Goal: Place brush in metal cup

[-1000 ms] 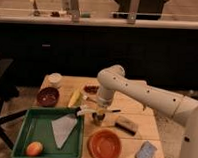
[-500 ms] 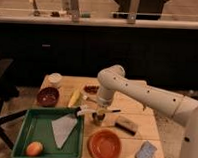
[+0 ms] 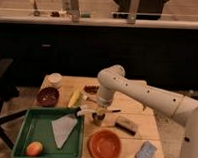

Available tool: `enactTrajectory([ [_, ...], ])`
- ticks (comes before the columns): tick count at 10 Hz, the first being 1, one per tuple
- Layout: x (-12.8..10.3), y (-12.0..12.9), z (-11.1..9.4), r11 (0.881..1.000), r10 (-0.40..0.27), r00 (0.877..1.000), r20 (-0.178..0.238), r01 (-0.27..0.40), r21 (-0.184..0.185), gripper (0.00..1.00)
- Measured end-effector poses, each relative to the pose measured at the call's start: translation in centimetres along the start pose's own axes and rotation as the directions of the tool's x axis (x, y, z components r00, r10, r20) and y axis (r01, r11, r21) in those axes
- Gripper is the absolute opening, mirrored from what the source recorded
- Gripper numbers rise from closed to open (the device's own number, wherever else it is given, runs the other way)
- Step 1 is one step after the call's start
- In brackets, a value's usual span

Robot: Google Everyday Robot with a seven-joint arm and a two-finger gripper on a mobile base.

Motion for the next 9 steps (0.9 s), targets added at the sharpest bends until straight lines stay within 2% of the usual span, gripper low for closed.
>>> enactTrajectory([
  [1,0.01,0.01,0.06,1.0,0.0,1.0,0.0,0.0,-0.001,0.8],
  [9,0.0,0.0,0.04,1.0,0.0,1.0,0.0,0.0,0.0,0.8],
])
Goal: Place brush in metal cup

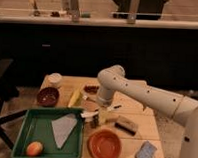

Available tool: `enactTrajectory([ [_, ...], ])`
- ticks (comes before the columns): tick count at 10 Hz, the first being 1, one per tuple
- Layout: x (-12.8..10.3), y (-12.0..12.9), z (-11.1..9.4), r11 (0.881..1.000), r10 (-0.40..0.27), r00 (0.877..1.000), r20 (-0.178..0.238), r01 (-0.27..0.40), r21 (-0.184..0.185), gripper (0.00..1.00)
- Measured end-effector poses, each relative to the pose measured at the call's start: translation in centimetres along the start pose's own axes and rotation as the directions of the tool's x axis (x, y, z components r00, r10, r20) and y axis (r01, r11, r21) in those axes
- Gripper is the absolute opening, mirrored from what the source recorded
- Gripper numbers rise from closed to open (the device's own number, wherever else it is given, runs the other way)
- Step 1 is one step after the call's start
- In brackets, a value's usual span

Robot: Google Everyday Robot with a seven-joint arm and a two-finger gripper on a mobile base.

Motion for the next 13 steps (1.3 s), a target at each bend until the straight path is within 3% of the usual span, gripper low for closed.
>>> enactTrajectory([
  [13,0.0,0.0,0.0,1.0,0.0,1.0,0.0,0.0,0.0,0.8],
])
